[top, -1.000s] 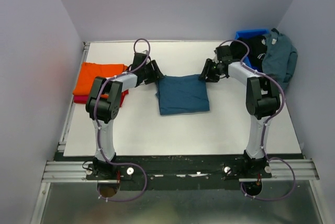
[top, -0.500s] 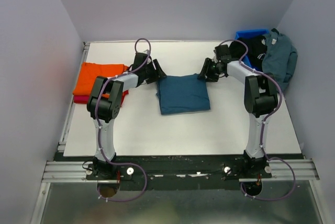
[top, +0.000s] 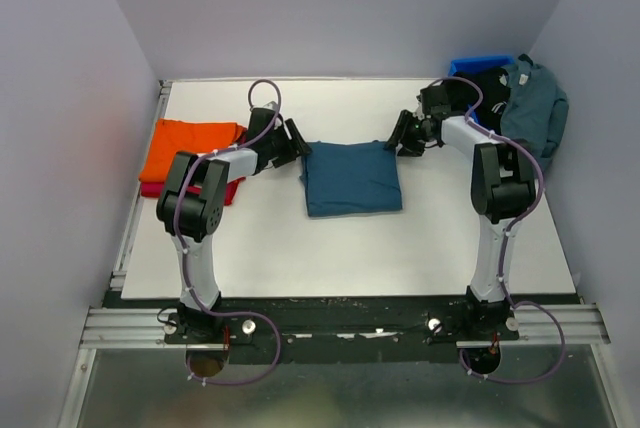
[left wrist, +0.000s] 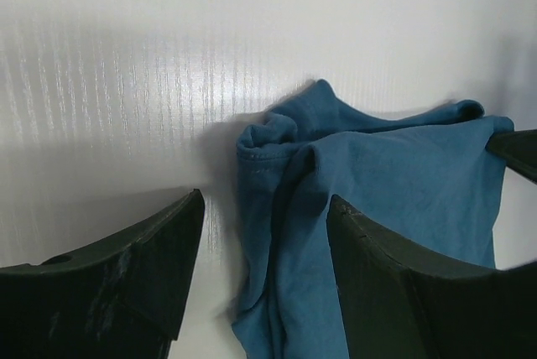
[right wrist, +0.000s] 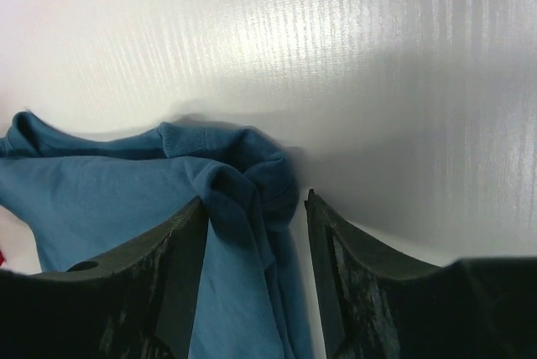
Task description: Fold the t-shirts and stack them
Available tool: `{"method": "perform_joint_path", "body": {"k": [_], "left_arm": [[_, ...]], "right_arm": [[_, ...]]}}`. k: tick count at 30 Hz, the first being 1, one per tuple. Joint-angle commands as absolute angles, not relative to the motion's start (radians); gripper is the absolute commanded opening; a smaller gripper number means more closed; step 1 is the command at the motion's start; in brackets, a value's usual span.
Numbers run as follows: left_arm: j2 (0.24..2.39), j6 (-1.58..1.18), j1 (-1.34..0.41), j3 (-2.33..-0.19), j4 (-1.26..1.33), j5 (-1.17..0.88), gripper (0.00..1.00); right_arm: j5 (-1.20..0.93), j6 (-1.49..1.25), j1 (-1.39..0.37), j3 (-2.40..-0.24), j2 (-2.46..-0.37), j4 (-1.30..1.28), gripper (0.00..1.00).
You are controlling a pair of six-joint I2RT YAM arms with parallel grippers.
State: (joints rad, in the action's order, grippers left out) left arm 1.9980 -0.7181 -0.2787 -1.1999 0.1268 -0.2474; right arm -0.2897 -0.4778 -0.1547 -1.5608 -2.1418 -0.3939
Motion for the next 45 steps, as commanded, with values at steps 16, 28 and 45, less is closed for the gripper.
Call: {"method": "perform_joint_path", "body": {"k": [16,28,45], "left_arm": [[2.115,-0.769,-0.287,-1.261,0.144,-0.298,0.64],[1.901,-0.486,-0.273,-1.295,-0.282,0.214,0.75],[2.134,-0.290,-0.423,-1.494,-0.595,0.882,0.60]], "right_arm": [[-0.318,-0.494,-0.167,-1.582,-2.215,-0.390,0.43],[-0.304,-0.488,-0.167,-1.563,-2.180,-0.377,0.42],[-0.314,-0.491,-0.167,-1.562,-2.178,-0.371,0.42]]}}
